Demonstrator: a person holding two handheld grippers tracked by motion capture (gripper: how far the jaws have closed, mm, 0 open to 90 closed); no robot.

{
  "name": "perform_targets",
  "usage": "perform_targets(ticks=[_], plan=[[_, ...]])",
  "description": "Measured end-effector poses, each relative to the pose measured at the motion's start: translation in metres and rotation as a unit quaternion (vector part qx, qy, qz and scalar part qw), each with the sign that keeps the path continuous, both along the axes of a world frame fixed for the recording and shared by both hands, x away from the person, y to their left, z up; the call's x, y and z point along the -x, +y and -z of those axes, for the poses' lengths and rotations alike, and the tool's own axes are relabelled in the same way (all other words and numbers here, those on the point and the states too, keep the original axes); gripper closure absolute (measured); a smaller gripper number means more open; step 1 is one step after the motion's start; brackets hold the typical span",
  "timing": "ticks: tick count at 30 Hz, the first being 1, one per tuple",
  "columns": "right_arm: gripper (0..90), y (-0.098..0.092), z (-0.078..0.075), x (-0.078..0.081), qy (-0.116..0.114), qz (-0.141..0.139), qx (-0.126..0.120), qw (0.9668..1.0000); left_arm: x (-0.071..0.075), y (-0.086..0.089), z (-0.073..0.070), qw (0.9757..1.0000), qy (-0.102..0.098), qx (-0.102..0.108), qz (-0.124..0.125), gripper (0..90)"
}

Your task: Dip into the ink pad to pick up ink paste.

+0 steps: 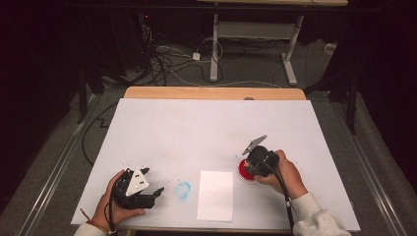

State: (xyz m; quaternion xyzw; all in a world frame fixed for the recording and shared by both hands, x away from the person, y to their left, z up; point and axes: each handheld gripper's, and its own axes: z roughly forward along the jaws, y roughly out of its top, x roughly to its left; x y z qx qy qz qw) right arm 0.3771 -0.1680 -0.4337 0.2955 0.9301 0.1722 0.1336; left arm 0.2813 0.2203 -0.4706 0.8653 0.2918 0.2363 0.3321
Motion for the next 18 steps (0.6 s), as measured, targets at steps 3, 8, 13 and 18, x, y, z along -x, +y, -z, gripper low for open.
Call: perform_targets(ticks=[3,8,13,18], plan=[[76.6,0.0,0.0,0.0,-0.001,-0.001,-0.002,1.0,-0.001,0.002,-0.001,1.0,-0.001,0.003,-0.002,20.1],[76.5,-0.004,-0.005,0.001,-0.002,-0.011,-0.028,0.9995,-0.004,0.001,0.001,1.0,0.001,0.0,0.0,20.1],[76.5,-0.008,-0.015,0.007,-0.024,-0.026,-0.051,0.9981,-0.004,0.004,0.0,1.0,-0.002,0.007,-0.005,20.1],[76.5,-0.016,-0.03,0.012,-0.048,-0.013,-0.055,0.9973,-0.003,0.005,0.0,1.0,-0.003,0.008,-0.003,20.1]])
